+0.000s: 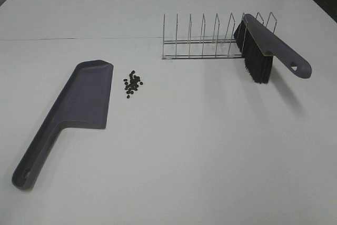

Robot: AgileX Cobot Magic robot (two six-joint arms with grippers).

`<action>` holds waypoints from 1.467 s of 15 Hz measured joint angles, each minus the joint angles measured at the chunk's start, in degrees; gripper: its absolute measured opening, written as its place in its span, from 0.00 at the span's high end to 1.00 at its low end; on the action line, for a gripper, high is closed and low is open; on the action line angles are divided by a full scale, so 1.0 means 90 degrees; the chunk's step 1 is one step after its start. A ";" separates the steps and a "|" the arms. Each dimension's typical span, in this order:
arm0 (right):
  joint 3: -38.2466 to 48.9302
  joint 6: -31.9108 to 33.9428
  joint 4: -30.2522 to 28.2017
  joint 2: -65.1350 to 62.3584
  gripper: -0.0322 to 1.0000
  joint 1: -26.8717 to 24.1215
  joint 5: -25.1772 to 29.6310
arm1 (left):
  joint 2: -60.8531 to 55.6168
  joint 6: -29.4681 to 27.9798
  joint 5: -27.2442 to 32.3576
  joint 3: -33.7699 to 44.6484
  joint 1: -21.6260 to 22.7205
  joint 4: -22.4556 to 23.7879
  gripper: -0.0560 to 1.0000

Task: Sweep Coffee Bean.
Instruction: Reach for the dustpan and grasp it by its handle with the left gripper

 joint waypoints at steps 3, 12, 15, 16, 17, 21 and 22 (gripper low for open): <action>0.0000 0.0000 0.0000 0.0000 0.26 0.0000 0.0000 | 0.0000 0.0000 0.0000 0.0000 0.0000 0.0000 0.32; 0.0000 0.0000 0.0000 0.0000 0.26 0.0000 0.0000 | 0.0000 0.0000 0.0000 0.0000 0.0000 0.0000 0.32; 0.0000 0.0000 0.0000 0.0000 0.26 0.0000 0.0000 | 0.0000 0.0000 0.0000 0.0000 0.0000 0.0000 0.32; 0.0000 0.0000 0.0000 0.0000 0.26 0.0000 0.0000 | 0.0000 0.0000 0.0000 0.0000 0.0000 0.0000 0.32; 0.0000 0.0000 0.0000 0.0000 0.26 0.0000 0.0000 | 0.0000 0.0000 0.0000 0.0000 0.0000 0.0000 0.32; 0.0000 0.0000 0.0000 0.0000 0.26 0.0000 0.0000 | 0.0000 0.0000 0.0000 0.0000 0.0000 0.0000 0.32; 0.0000 0.0000 0.0000 0.0000 0.26 0.0000 0.0000 | 0.0000 0.0000 0.0000 0.0000 0.0000 0.0000 0.32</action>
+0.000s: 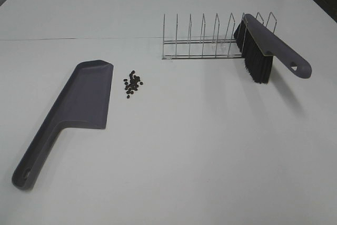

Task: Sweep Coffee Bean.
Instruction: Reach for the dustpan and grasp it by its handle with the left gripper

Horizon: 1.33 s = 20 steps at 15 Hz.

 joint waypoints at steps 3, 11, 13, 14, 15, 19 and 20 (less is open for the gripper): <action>0.0000 0.0000 0.0000 0.0000 0.26 0.0000 0.0000 | 0.0000 0.0000 0.0000 0.0000 0.0000 0.0000 0.32; 0.0000 0.0000 0.0000 0.0000 0.26 0.0000 0.0000 | 0.0000 0.0000 0.0000 0.0000 0.0000 0.0000 0.32; 0.0000 0.0000 0.0000 0.0000 0.26 0.0000 0.0000 | 0.0000 0.0000 0.0000 0.0000 0.0000 0.0000 0.32; 0.0000 0.0000 0.0000 0.0000 0.26 0.0000 0.0000 | 0.0000 0.0000 0.0000 0.0000 0.0000 0.0000 0.32; 0.0000 0.0000 0.0000 0.0000 0.26 0.0000 0.0000 | 0.0000 0.0000 0.0000 0.0000 0.0000 0.0000 0.32; 0.0000 0.0000 0.0000 0.0000 0.26 0.0000 0.0000 | 0.0000 0.0000 0.0000 0.0000 0.0000 0.0000 0.32; 0.0000 0.0000 0.0000 0.0000 0.26 0.0000 0.0000 | 0.0000 0.0000 0.0000 0.0000 0.0000 0.0000 0.32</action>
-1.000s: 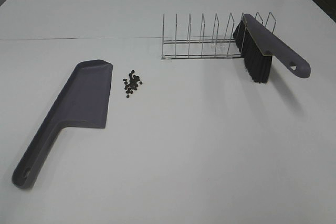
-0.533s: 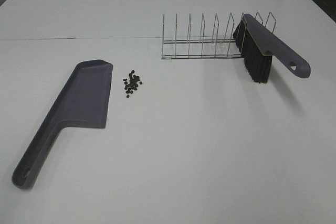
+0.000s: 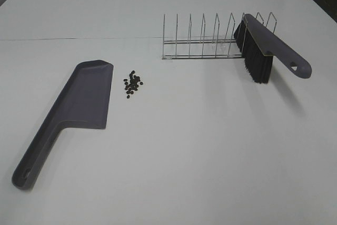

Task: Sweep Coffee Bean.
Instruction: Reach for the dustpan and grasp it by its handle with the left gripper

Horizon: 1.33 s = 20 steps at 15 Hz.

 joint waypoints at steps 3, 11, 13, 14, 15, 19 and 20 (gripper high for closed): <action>0.0000 0.0000 0.0000 0.0000 0.26 0.0000 0.0000 | 0.0000 0.0000 0.0000 0.0000 0.0000 0.0000 0.32; 0.0000 0.0000 0.0000 0.0000 0.26 0.0000 0.0000 | 0.0000 0.0000 0.0000 0.0000 0.0000 0.0000 0.32; 0.0000 0.0000 0.0000 0.0000 0.26 0.0000 0.0000 | 0.0000 0.0000 0.0000 0.0000 0.0000 0.0000 0.32; 0.0000 0.0000 0.0000 0.0000 0.26 0.0000 0.0000 | 0.0000 0.0000 0.0000 0.0000 0.0000 0.0000 0.32; 0.0000 0.0000 0.0000 0.0000 0.26 0.0000 0.0000 | 0.0000 0.0000 0.0000 0.0000 0.0000 0.0000 0.32; 0.0000 0.0000 0.0000 0.0000 0.26 0.0000 0.0000 | 0.0000 0.0000 0.0000 0.0000 0.0000 0.0000 0.32; 0.0000 0.0000 0.0000 0.0000 0.26 0.0000 0.0000 | 0.0000 0.0000 0.0000 0.0000 0.0000 0.0000 0.32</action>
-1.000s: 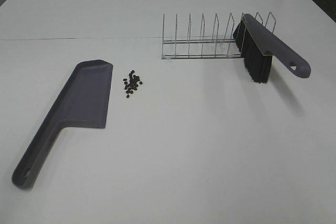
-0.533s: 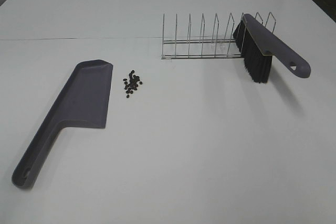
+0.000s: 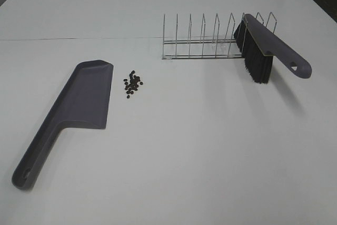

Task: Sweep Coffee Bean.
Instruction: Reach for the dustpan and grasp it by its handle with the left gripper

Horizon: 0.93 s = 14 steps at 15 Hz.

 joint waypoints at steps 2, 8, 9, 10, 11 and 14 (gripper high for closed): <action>0.0000 0.0000 0.0000 0.0000 0.26 0.0000 0.0000 | 0.0000 0.0000 0.0000 0.0000 0.0000 0.0000 0.32; 0.0000 0.0000 0.0000 0.0000 0.26 0.0000 0.0000 | 0.0000 0.0000 0.0000 0.0000 0.0000 -0.0038 0.32; 0.0000 0.0000 0.0000 0.0000 0.26 0.0000 0.0000 | 0.0000 0.0000 0.0000 0.0000 0.0000 -0.0045 0.32; 0.0000 0.0000 0.0000 0.0000 0.26 0.0000 0.0000 | 0.0000 0.0000 0.0000 0.0000 0.0000 -0.0051 0.32; 0.0000 0.0000 0.0000 0.0000 0.26 0.0000 0.0000 | 0.0000 0.0000 0.0000 0.0000 0.0000 -0.0076 0.32; 0.0000 0.0000 0.0000 0.0000 0.26 0.0000 0.0000 | 0.0484 -0.0019 -0.0057 -0.0006 0.0000 -0.0439 0.32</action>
